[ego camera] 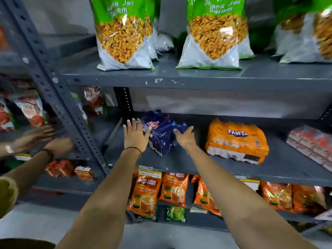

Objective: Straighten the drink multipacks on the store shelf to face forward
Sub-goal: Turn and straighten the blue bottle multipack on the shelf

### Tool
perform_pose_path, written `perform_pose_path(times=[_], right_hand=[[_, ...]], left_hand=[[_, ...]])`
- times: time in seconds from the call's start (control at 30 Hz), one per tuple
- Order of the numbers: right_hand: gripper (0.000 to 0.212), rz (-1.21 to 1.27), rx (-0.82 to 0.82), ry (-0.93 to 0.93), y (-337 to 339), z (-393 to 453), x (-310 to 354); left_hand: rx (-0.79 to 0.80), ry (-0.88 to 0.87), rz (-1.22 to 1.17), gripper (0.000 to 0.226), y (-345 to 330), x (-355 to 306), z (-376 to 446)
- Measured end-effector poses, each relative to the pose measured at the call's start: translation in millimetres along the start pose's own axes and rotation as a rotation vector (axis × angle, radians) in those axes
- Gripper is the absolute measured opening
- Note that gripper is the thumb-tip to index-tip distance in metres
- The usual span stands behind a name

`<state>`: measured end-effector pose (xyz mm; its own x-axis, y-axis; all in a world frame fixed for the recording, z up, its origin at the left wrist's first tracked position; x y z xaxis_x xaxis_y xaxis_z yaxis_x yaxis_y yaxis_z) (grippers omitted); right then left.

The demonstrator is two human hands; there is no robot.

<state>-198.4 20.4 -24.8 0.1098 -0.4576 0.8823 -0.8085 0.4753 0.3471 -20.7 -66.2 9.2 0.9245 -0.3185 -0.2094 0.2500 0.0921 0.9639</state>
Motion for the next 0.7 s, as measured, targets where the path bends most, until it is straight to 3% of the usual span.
perform_pose_path(times=[0.13, 0.2, 0.27, 0.4, 0.57, 0.7], right_hand=[[0.105, 0.227, 0.053, -0.306, -20, 62, -6], [0.095, 0.306, 0.109, -0.382, -30, 67, -3], [0.063, 0.394, 0.129, -0.404, -36, 59, 5], [0.086, 0.363, 0.061, -0.401, -35, 66, 8], [0.068, 0.32, -0.026, -0.392, -34, 82, -4], [0.069, 0.101, -0.112, -0.34, -30, 91, -5]], left_hand=[[0.129, 0.059, -0.098, 0.067, -10, 8, 62], [0.179, 0.065, -0.13, 0.068, -17, 8, 90], [0.243, 0.107, -0.246, 0.071, -21, 6, 107], [0.384, 0.166, -0.423, 0.071, -39, -6, 134], [0.415, 0.167, -0.356, 0.073, -60, -10, 152], [0.342, 0.209, -0.323, 0.063, -65, 6, 154]])
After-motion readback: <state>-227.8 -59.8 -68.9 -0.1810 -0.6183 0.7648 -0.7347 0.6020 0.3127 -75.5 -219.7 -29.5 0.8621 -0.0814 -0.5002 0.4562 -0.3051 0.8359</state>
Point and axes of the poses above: each hand's wrist, its own z-axis towards the middle knuckle, its own y-axis out of the back of the hand, x = y × z, the point moved 7 cm from there along z, towards the middle knuckle, and after that the axes turned 2 degrees about -x, right-handed, at the moved point
